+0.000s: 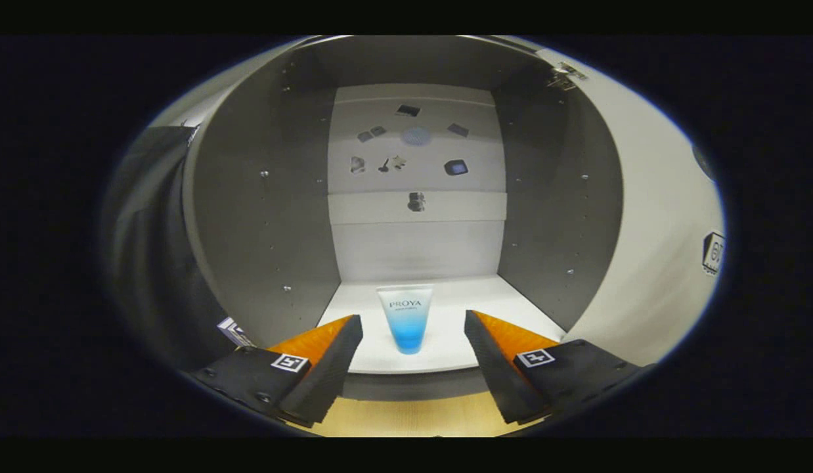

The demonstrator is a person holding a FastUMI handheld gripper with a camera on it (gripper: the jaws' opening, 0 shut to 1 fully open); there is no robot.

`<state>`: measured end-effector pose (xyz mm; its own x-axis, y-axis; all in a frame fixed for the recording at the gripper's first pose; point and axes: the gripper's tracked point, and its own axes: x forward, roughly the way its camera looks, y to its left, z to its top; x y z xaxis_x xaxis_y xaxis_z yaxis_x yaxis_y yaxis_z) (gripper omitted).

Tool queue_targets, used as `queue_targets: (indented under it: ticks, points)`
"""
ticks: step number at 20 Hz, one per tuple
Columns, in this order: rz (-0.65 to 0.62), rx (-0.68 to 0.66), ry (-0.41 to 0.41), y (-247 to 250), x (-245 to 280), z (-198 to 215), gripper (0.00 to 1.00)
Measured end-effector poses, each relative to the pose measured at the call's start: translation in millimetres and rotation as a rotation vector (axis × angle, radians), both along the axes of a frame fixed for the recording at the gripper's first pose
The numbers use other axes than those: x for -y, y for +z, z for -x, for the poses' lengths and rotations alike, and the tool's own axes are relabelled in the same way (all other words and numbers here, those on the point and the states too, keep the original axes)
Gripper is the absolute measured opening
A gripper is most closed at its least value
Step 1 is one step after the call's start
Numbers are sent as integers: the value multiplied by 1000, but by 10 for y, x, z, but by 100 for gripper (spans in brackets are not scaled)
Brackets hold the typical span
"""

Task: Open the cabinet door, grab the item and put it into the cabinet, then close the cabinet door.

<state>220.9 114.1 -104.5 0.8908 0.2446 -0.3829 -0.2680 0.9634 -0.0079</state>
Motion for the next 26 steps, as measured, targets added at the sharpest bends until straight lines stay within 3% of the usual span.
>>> queue_targets:
  ticks: [6,17,26]
  points:
    - [-55,38,-39,254,327,866,100]
    - [-30,133,-119,811,1305,2251,100]
    - [11,175,-291,1090,2552,2992,99]
